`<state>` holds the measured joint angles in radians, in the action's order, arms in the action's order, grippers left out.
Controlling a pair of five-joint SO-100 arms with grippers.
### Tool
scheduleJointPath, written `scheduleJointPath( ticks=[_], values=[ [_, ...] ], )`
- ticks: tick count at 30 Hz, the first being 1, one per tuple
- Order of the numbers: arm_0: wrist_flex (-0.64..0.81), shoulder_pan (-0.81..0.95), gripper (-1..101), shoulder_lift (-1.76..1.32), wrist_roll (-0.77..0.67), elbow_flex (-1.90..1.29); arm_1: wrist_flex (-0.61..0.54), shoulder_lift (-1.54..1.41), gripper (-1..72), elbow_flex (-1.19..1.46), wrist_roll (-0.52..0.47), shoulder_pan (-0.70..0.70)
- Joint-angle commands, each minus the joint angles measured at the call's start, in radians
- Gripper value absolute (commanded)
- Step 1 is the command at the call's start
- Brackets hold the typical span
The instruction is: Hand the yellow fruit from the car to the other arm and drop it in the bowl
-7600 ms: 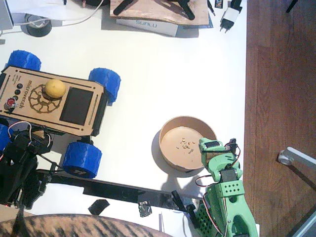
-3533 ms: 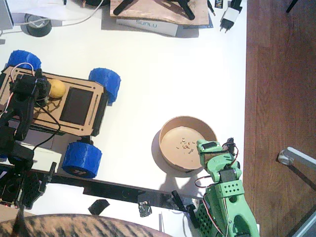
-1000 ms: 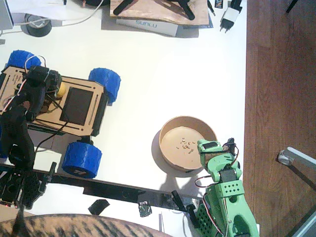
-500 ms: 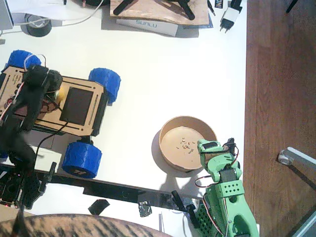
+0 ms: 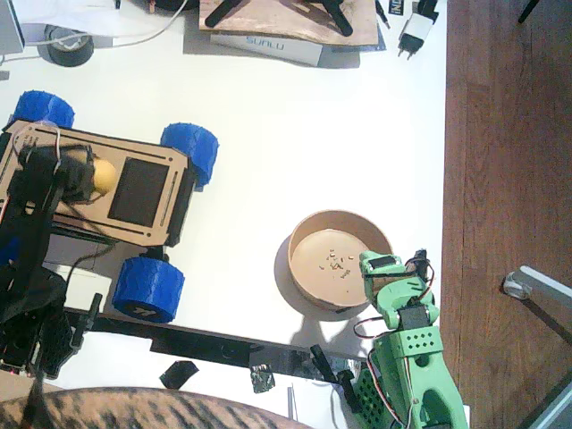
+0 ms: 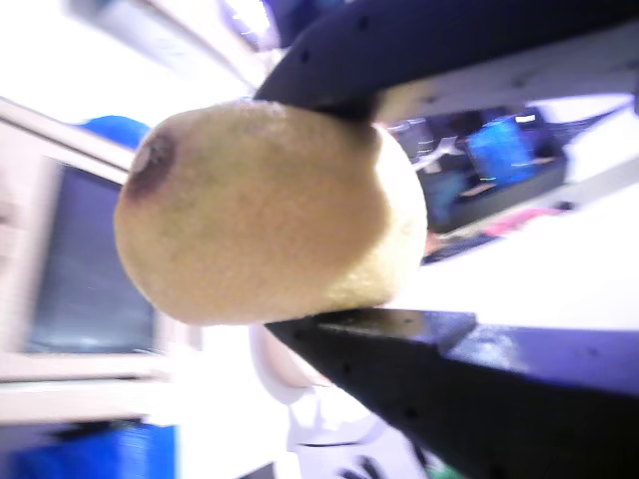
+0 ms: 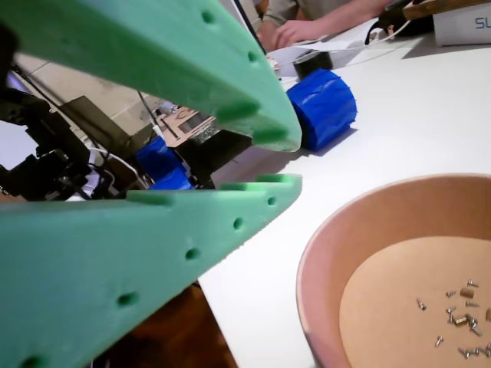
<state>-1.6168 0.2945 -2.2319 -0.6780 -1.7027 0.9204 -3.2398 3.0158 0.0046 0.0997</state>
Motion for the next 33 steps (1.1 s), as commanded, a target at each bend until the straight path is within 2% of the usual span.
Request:
scheduleJointPath(
  ticks=[1,6,16,19,24,26,31,33],
  values=[
    [-0.008,0.140,0,-0.041,-0.115,0.018,0.014,-0.009,0.2,-0.071,0.012,-0.011],
    [0.034,0.388,0,-0.054,-0.311,0.018,0.026,-0.009,0.1,-0.080,0.009,-0.009],
    [0.337,0.828,0,-0.035,-0.716,-0.037,0.057,-0.009,0.1,-0.117,-0.002,-0.014],
    [0.537,0.911,0,-0.058,-0.762,-0.178,0.057,-0.009,0.1,-0.112,0.000,-0.012],
    [1.008,1.017,0,-0.121,-0.773,-0.514,0.057,-0.009,0.1,-0.109,-0.009,-0.014],
    [1.144,1.032,0,-0.132,-0.785,-0.620,0.060,-0.009,0.1,-0.109,-0.014,-0.014],
    [1.289,1.065,0,-0.192,-0.946,-0.811,0.060,-0.009,0.1,-0.112,-0.055,-0.006],
    [1.399,1.074,0,-0.193,-0.988,-0.879,0.055,-0.008,0.1,-0.123,-0.095,0.012]
  ],
)
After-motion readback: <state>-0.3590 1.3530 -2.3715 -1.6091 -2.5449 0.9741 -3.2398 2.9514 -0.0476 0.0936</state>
